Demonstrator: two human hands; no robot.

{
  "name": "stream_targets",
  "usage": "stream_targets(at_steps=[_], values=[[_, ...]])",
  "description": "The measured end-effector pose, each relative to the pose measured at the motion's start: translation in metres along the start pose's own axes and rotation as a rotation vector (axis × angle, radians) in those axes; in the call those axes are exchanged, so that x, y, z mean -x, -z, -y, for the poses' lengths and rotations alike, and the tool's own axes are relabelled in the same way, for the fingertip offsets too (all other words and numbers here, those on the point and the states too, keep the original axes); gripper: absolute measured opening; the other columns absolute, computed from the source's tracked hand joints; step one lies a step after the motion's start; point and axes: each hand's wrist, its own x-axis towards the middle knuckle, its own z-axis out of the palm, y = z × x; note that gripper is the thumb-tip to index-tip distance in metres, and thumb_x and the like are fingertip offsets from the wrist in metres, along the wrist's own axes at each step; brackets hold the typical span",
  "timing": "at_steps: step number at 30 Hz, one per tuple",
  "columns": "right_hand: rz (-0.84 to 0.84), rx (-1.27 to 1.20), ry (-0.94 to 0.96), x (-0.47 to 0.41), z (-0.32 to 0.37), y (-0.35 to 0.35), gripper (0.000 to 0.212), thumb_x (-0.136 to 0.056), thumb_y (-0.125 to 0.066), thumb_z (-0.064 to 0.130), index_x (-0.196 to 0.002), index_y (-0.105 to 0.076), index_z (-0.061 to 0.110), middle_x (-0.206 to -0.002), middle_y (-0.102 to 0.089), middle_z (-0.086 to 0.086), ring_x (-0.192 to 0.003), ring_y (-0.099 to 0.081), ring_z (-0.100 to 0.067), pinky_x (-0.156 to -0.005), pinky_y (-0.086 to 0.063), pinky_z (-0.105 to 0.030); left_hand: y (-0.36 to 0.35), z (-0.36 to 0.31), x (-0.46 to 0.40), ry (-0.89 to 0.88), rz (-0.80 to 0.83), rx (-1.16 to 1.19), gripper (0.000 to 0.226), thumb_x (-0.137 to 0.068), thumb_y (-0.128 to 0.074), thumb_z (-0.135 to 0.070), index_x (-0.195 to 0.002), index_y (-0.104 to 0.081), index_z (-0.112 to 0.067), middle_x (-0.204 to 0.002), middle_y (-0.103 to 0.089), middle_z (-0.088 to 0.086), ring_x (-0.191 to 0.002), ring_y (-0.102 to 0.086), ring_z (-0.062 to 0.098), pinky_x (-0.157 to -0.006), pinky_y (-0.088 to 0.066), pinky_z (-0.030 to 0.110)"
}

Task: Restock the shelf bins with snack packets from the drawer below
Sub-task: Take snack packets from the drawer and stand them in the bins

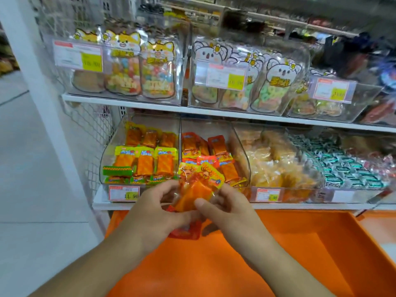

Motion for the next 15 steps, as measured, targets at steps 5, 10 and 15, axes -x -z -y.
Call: stream_targets(at_steps=[5, 10, 15], values=[[-0.111, 0.108, 0.059, -0.013, 0.001, -0.002, 0.027, -0.091, -0.079, 0.012, -0.078, -0.056, 0.01, -0.067, -0.044, -0.01, -0.066, -0.053, -0.026, -0.062, -0.06, -0.051, 0.001, 0.008, -0.008, 0.05, 0.035, 0.176, 0.058, -0.065, -0.091, -0.037, -0.12, -0.072, -0.034, -0.114, -0.077, -0.006, -0.111, -0.072, 0.015, -0.103, -0.054, 0.052], [-0.154, 0.016, 0.043, -0.016, 0.005, 0.012, 0.032, -0.09, -0.08, 0.009, -0.074, -0.052, 0.01, -0.067, -0.038, -0.015, -0.065, -0.054, -0.029, -0.066, -0.057, -0.052, 0.006, 0.007, -0.011, 0.019, 0.066, 0.281, 0.036, -0.082, -0.08, -0.007, -0.105, -0.078, -0.034, -0.111, -0.079, -0.001, -0.108, -0.074, 0.019, -0.095, -0.058, 0.042], [-0.121, 0.119, 0.056, -0.01, -0.002, 0.003, 0.035, -0.081, -0.088, 0.01, -0.085, -0.053, 0.004, -0.065, -0.046, -0.014, -0.06, -0.044, -0.021, -0.057, -0.043, -0.036, -0.002, 0.015, -0.006, -0.021, 0.165, 0.077, 0.049, -0.08, -0.088, -0.018, -0.121, -0.072, -0.039, -0.115, -0.076, -0.007, -0.109, -0.072, 0.012, -0.093, -0.06, 0.036]])
